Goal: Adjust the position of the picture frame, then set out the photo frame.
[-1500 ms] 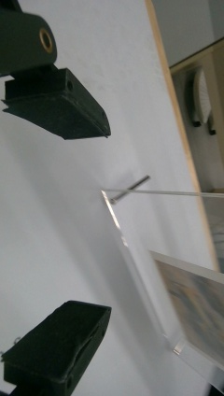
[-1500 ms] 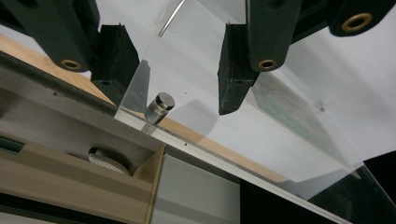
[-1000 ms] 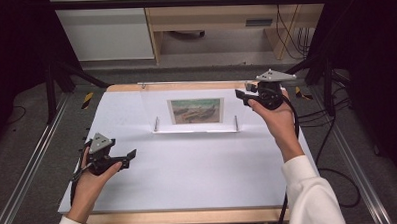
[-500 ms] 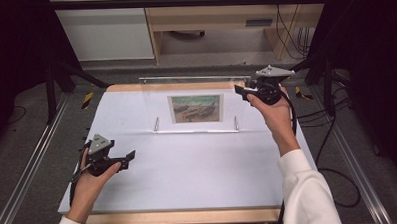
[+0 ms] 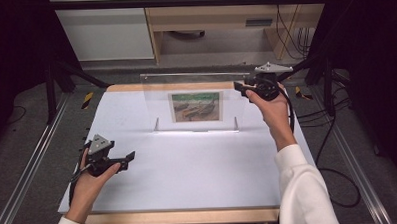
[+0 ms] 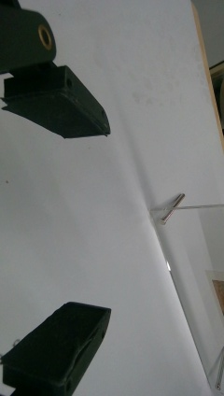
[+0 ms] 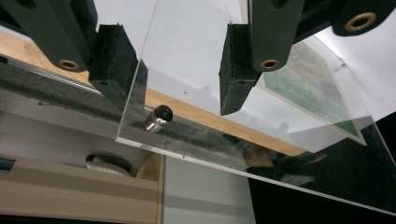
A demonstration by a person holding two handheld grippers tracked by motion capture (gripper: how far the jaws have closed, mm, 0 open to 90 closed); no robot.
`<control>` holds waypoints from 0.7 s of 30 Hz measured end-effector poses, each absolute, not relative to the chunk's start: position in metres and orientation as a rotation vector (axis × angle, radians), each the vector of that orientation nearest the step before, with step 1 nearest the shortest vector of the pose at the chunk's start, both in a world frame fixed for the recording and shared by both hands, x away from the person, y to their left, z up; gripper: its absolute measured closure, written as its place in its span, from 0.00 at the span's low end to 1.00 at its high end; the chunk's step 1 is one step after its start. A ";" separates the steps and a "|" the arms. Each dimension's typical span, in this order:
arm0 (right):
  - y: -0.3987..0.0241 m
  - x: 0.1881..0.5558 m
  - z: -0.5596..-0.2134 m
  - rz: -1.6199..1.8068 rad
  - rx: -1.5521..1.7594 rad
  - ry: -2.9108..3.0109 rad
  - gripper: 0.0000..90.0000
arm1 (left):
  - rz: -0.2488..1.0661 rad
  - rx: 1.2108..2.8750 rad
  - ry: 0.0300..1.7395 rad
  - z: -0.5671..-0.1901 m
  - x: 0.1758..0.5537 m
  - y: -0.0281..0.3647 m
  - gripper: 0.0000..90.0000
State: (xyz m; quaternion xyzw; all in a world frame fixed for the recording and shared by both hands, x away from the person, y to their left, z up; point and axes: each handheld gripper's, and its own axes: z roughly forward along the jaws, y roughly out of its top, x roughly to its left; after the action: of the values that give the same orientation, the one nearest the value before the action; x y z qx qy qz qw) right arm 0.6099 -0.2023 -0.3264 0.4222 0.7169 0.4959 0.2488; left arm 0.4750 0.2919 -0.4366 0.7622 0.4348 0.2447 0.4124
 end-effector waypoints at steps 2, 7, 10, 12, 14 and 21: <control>-0.202 0.612 -0.326 1.351 1.148 1.954 0.57 | 0.616 1.922 1.093 -0.437 0.474 0.293 0.12; -0.203 0.615 -0.327 1.359 1.158 1.950 0.57 | 0.616 1.924 1.098 -0.438 0.472 0.294 0.12; -0.203 0.616 -0.327 1.357 1.160 1.952 0.57 | 0.619 1.924 1.094 -0.438 0.472 0.294 0.12; -0.203 0.617 -0.328 1.354 1.156 1.954 0.57 | 0.616 1.925 1.097 -0.438 0.472 0.294 0.12; -0.203 0.617 -0.328 1.355 1.158 1.949 0.57 | 0.617 1.931 1.096 -0.439 0.472 0.295 0.12; -0.202 0.614 -0.328 1.337 1.148 1.940 0.55 | 0.620 1.933 1.093 -0.440 0.471 0.294 0.12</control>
State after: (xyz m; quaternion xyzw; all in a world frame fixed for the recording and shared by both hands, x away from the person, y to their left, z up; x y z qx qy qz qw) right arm 0.6135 -0.2021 -0.3284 0.4232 0.7153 0.4928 0.2576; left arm 0.4712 0.2939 -0.4397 0.7664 0.4331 0.2458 0.4058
